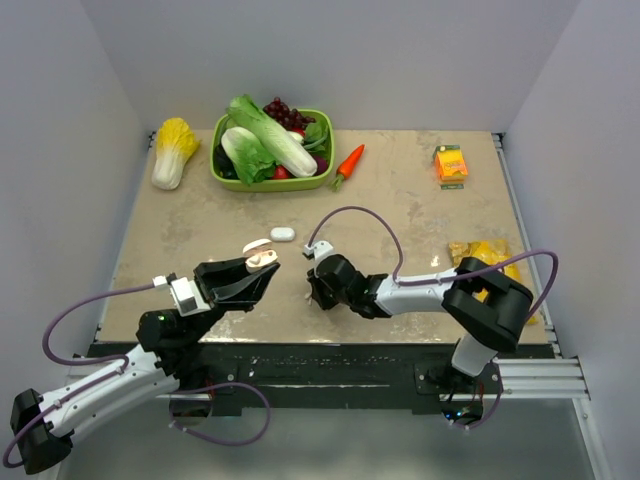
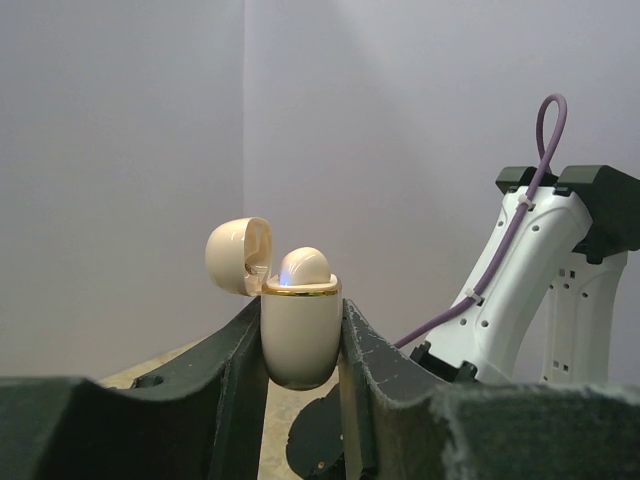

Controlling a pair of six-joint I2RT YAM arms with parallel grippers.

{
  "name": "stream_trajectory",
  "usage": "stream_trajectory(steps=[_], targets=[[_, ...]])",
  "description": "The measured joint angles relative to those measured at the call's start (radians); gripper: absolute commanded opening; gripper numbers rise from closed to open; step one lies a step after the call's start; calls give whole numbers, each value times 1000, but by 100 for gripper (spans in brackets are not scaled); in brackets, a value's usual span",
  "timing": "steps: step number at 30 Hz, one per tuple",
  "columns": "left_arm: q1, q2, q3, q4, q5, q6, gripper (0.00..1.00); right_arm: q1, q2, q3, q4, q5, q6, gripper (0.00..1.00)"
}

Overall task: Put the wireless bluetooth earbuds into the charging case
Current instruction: Pick up the earbud from the center of the board.

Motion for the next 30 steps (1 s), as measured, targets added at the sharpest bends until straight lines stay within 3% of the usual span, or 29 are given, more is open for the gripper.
stream_trajectory(steps=[12, 30], targets=[[0, 0, 0, -13, -9, 1, 0, -12, -65, 23, -79, 41, 9, 62], [0, 5, 0, -14, -17, 0, 0, 29, 8, 112, -147, 56, 55, 60]])
